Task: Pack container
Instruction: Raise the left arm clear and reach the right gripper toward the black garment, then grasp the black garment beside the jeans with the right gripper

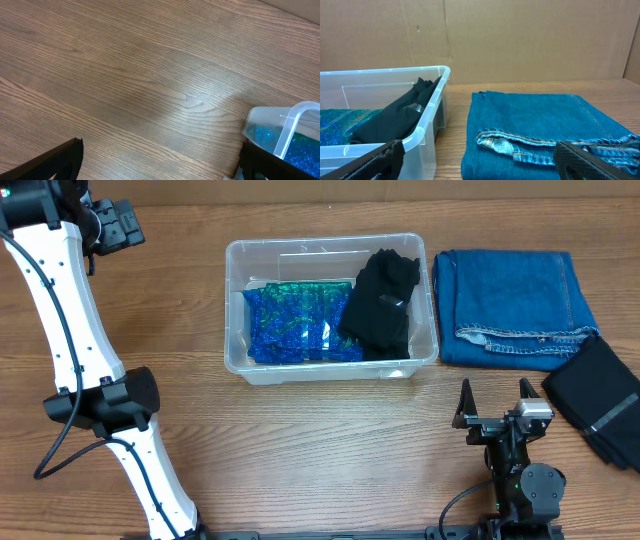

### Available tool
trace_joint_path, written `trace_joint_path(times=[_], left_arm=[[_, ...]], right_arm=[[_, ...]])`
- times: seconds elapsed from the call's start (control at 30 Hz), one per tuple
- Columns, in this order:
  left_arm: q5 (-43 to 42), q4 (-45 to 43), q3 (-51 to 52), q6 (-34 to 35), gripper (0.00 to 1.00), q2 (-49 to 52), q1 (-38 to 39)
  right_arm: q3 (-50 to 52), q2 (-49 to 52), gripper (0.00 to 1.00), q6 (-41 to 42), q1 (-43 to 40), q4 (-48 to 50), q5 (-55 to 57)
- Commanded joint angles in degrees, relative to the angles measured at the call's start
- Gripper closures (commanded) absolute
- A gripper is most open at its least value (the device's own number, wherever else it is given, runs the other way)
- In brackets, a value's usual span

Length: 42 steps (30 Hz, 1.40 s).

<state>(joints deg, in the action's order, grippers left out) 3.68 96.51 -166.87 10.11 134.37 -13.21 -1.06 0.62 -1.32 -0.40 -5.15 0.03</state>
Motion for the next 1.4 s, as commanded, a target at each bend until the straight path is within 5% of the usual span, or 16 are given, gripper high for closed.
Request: trace_joint_path(times=[0.0, 0.57, 0.8, 0.97, 1.23, 1.37], left_arm=[[-0.7, 0.1, -0.9, 0.2, 0.0, -1.0, 0.1], [-0.7, 0.1, -0.9, 0.2, 0.0, -1.0, 0.1], [-0.7, 0.1, -0.9, 0.2, 0.0, -1.0, 0.1], [-0.7, 0.1, -0.9, 0.2, 0.0, -1.0, 0.1], [-0.7, 0.1, -0.9, 0.2, 0.0, -1.0, 0.1], [-0.7, 0.1, -0.9, 0.2, 0.0, -1.0, 0.1]], right_arm=[[0.6, -0.5, 0.0, -0.2, -0.3, 0.3, 0.3], [0.6, -0.5, 0.0, -0.2, -0.4, 1.6, 1.2], [-7.7, 1.5, 0.0, 10.0, -1.7, -6.0, 1.6], [-21.1, 14.6, 0.0, 12.1, -3.2, -13.3, -2.4], [-58.6, 49.8, 0.0, 9.9, -3.2, -40.4, -5.7], [-61.6, 57.0, 0.0, 9.9, -3.1, -46.8, -6.8]])
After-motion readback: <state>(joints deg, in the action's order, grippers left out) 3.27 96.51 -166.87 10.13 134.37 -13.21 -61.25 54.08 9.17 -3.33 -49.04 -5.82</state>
